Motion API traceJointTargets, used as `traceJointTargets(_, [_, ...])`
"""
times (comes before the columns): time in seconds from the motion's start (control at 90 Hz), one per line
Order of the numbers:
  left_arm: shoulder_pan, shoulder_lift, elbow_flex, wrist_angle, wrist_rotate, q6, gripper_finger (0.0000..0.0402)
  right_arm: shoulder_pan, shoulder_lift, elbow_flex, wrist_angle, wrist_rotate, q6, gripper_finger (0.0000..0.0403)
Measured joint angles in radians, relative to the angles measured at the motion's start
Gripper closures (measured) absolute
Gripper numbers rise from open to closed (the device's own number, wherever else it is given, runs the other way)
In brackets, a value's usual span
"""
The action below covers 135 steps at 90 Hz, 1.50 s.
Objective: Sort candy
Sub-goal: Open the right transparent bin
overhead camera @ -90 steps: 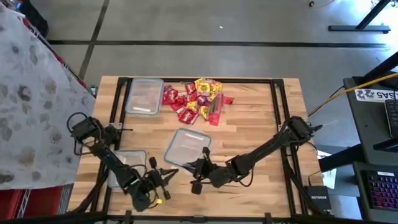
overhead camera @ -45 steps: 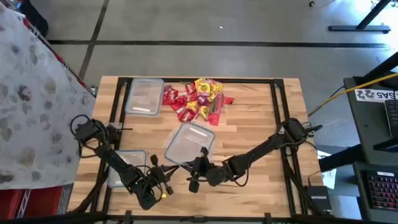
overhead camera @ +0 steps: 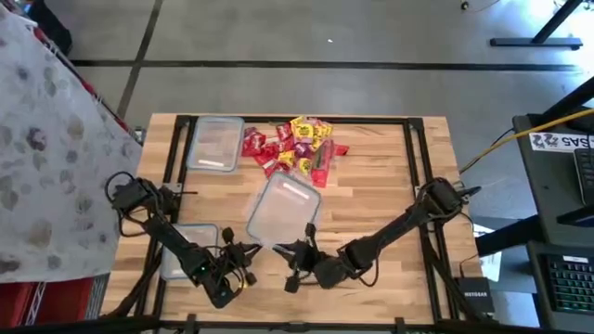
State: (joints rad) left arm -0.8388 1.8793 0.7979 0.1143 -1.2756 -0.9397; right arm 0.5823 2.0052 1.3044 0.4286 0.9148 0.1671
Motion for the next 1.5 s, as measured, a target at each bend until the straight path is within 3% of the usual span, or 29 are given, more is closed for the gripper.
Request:
traceJointTargets(0.289, [-0.092,-0.002,0.003,0.022,0.130,-0.226,0.0402,0.069,-0.002,0.077,-0.006,0.463,-0.435,0.0391])
traceJointTargets(0.522, [-0.141,-0.005,0.004,0.141,0.148,-0.212,0.0402,0.063,-0.002,0.079,-0.011,0.641,-0.696,0.0391])
traceJointTargets(0.656, [-0.135,-0.009,0.001,0.189,0.162,-0.136,0.0402,0.061,-0.002,0.079,-0.072,0.649,-0.905,0.0391])
traceJointTargets(0.833, [-0.130,-0.032,-0.001,0.230,0.172,-0.058,0.0402,0.042,-0.002,0.076,-0.312,0.656,-0.900,0.0391])
traceJointTargets(0.978, [-0.141,-0.085,-0.002,0.237,0.174,0.000,0.0402,0.058,-0.002,0.075,-0.508,0.655,-0.778,0.0391])
traceJointTargets(1.111, [-0.153,-0.142,-0.001,0.239,0.174,0.087,0.0402,0.084,-0.003,0.075,-0.693,0.654,-0.559,0.0391])
traceJointTargets(1.178, [-0.153,-0.168,-0.001,0.242,0.174,0.131,0.0402,0.096,-0.004,0.075,-0.777,0.614,-0.368,0.0391])
traceJointTargets(1.311, [-0.152,-0.191,0.000,0.241,0.165,0.198,0.0402,0.112,-0.034,0.076,-0.999,0.370,0.058,0.0391])
traceJointTargets(1.5, [-0.148,-0.192,0.000,0.220,0.162,0.209,0.0402,0.112,-0.061,0.076,-1.518,0.201,0.670,0.0391])
